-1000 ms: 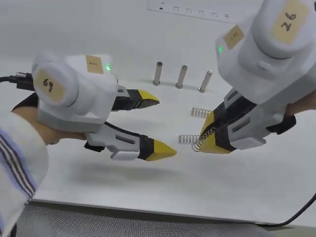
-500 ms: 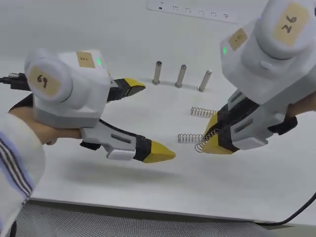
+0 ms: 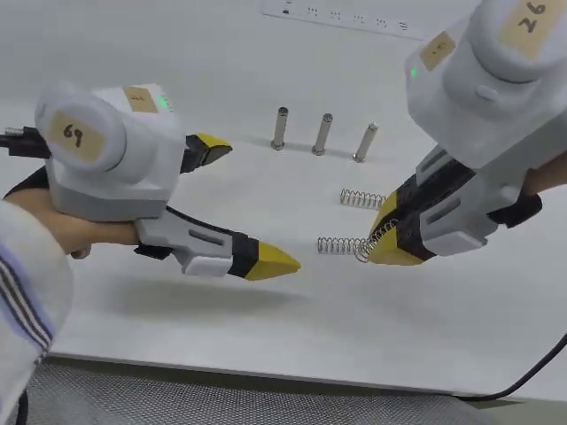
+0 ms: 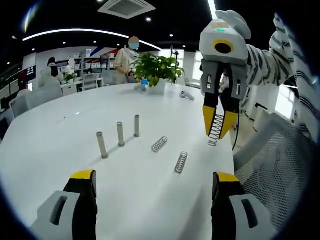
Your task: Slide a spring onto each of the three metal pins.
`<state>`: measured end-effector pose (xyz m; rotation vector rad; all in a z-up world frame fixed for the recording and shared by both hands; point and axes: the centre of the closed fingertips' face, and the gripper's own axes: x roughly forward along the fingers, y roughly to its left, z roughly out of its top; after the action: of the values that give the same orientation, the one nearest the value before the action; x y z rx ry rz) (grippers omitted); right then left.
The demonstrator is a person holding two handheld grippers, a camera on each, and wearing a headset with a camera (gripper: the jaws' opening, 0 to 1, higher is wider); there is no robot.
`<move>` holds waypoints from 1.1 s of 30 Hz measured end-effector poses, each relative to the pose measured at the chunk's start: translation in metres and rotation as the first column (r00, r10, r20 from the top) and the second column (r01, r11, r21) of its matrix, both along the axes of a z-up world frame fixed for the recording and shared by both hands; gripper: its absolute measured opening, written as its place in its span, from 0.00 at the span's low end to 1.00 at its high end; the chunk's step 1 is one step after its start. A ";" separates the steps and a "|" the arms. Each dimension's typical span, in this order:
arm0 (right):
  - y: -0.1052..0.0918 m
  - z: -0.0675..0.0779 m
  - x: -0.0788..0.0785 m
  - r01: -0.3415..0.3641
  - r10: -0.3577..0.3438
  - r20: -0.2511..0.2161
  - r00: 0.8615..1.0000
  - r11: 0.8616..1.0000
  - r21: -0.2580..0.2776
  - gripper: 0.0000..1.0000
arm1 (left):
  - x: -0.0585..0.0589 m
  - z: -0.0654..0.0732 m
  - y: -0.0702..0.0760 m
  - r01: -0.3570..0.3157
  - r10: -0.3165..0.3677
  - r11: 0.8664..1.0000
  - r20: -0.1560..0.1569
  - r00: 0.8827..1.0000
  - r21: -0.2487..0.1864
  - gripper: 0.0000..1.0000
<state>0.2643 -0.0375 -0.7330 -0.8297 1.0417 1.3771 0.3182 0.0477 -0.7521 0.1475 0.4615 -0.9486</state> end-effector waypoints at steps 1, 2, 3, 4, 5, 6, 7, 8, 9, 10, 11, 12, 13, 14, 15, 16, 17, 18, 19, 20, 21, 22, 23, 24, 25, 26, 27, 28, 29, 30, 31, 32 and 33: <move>0.000 0.000 0.002 -0.009 0.009 0.007 1.000 1.000 0.002 0.08 | 0.002 0.001 0.001 -0.009 0.009 1.000 0.003 1.000 -0.002 0.95; 0.000 0.001 0.003 -0.028 0.028 0.016 0.999 1.000 0.007 0.08 | 0.003 0.000 0.003 -0.022 0.022 1.000 -0.001 1.000 -0.001 0.97; -0.001 0.002 0.004 -0.050 0.050 0.030 0.998 0.999 0.006 0.08 | 0.005 0.000 0.004 -0.031 0.031 1.000 0.003 1.000 0.003 0.98; -0.001 0.003 0.005 -0.051 0.051 0.038 0.998 0.999 0.002 0.08 | 0.007 -0.001 0.007 -0.046 0.046 0.999 0.008 0.999 0.012 0.98; -0.002 0.003 0.006 -0.048 0.048 0.040 0.998 0.999 -0.003 0.08 | 0.008 -0.001 0.008 -0.048 0.048 0.999 0.007 0.999 0.014 0.98; -0.002 0.004 0.007 -0.044 0.044 0.037 0.998 0.999 -0.006 0.08 | 0.008 -0.001 0.010 -0.052 0.051 0.999 0.008 0.999 0.017 0.98; -0.002 0.005 0.009 -0.030 0.030 0.033 0.999 1.000 -0.008 0.08 | 0.009 0.000 0.011 -0.056 0.056 0.998 0.011 0.998 0.018 0.98; -0.002 0.006 0.010 -0.017 0.017 0.030 0.999 1.000 -0.008 0.08 | 0.009 0.001 0.012 -0.058 0.057 0.998 0.013 0.998 0.016 0.98; -0.003 0.008 0.014 0.005 -0.005 0.029 1.000 1.000 -0.012 0.08 | 0.009 0.002 0.012 -0.057 0.057 0.998 0.009 0.998 0.012 0.98; -0.002 0.010 0.016 0.011 -0.011 0.033 0.999 1.000 -0.012 0.08 | 0.009 0.002 0.012 -0.059 0.058 0.998 0.008 0.998 0.012 0.98; -0.002 0.013 0.020 0.017 -0.016 0.041 0.999 1.000 -0.011 0.08 | 0.009 0.003 0.012 -0.059 0.058 0.998 0.011 0.998 0.015 0.98; -0.002 0.015 0.022 0.021 -0.021 0.042 0.999 1.000 -0.013 0.08 | 0.009 0.002 0.013 -0.058 0.058 0.998 0.010 0.998 0.016 0.98; -0.002 0.017 0.024 0.025 -0.024 0.043 0.999 1.000 -0.016 0.08 | 0.008 0.002 0.012 -0.055 0.055 0.998 0.000 0.999 0.013 0.98; -0.002 0.019 0.027 0.025 -0.024 0.047 0.999 1.000 -0.019 0.08 | 0.008 0.001 0.012 -0.053 0.053 0.999 -0.002 0.999 0.011 0.98; -0.002 0.020 0.030 0.023 -0.022 0.053 0.998 0.999 -0.023 0.08 | 0.008 0.001 0.012 -0.053 0.053 0.999 -0.003 0.999 0.012 0.98; -0.002 0.021 0.034 0.023 -0.022 0.063 0.998 0.999 -0.028 0.08 | 0.008 0.000 0.012 -0.052 0.052 0.998 -0.003 0.999 0.019 0.98; -0.003 0.023 0.038 0.029 -0.026 0.071 0.997 0.999 -0.037 0.08 | 0.008 -0.001 0.013 -0.053 0.053 0.998 -0.001 0.999 0.025 0.98; -0.004 0.026 0.042 0.032 -0.028 0.077 0.997 0.998 -0.046 0.08 | 0.008 -0.001 0.013 -0.054 0.054 0.998 -0.002 0.999 0.024 0.98; -0.004 0.028 0.045 0.029 -0.026 0.079 0.997 0.998 -0.048 0.08 | 0.009 0.000 0.013 -0.060 0.060 0.998 -0.004 0.998 0.020 0.98; -0.005 0.032 0.050 0.025 -0.020 0.087 0.996 0.998 -0.056 0.08 | 0.009 0.000 0.014 -0.063 0.063 0.998 -0.006 0.998 0.018 0.98; -0.005 0.037 0.055 0.018 -0.012 0.103 0.995 0.998 -0.060 0.08 | 0.010 0.000 0.015 -0.067 0.067 0.998 -0.006 0.998 0.019 0.98; -0.005 0.040 0.059 0.015 -0.008 0.110 0.994 0.998 -0.063 0.08 | 0.010 0.000 0.016 -0.069 0.069 0.997 -0.007 0.998 0.021 0.98; -0.004 0.043 0.062 0.012 -0.004 0.116 0.993 0.998 -0.065 0.08 | 0.010 0.000 0.016 -0.071 0.071 0.997 -0.008 0.997 0.020 0.98; -0.004 0.047 0.067 0.004 0.004 0.124 0.992 0.998 -0.068 0.08 | 0.010 0.000 0.017 -0.073 0.073 0.997 -0.012 0.997 0.019 0.98; -0.003 0.050 0.070 -0.001 0.010 0.129 0.992 0.997 -0.071 0.08 | 0.010 0.000 0.017 -0.074 0.075 0.997 -0.015 0.997 0.018 0.98; -0.002 0.053 0.076 -0.009 0.020 0.139 0.990 0.997 -0.077 0.08 | 0.011 -0.001 0.017 -0.075 0.076 0.997 -0.015 0.997 0.020 0.98; -0.001 0.056 0.079 -0.015 0.026 0.143 0.989 0.997 -0.080 0.08 | 0.011 -0.001 0.018 -0.076 0.076 0.997 -0.015 0.997 0.024 0.98; 0.001 0.059 0.082 -0.018 0.029 0.145 0.989 0.997 -0.078 0.08 | 0.011 -0.002 0.018 -0.079 0.079 0.997 -0.017 0.997 0.025 0.98; 0.003 0.061 0.083 -0.022 0.033 0.145 0.989 0.997 -0.077 0.08 | 0.011 -0.002 0.018 -0.080 0.080 0.996 -0.018 0.997 0.025 0.98; 0.006 0.064 0.085 -0.032 0.043 0.143 0.989 0.997 -0.076 0.08 | 0.012 -0.002 0.019 -0.082 0.083 0.996 -0.019 0.996 0.026 0.98; 0.008 0.066 0.085 -0.037 0.048 0.142 0.989 0.996 -0.076 0.08 | 0.013 -0.002 0.019 -0.085 0.086 0.996 -0.020 0.996 0.026 0.98; 0.010 0.067 0.086 -0.047 0.058 0.143 0.988 0.996 -0.079 0.08 | 0.013 -0.002 0.020 -0.088 0.088 0.996 -0.022 0.996 0.026 0.98; 0.012 0.068 0.087 -0.065 0.077 0.147 0.986 0.994 -0.088 0.08 | 0.013 -0.003 0.020 -0.088 0.089 0.996 -0.025 0.996 0.027 0.98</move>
<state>0.3510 -0.0253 -0.6654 -1.0245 0.9656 1.3162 0.3316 0.0678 -0.7550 0.1373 0.5012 -0.8583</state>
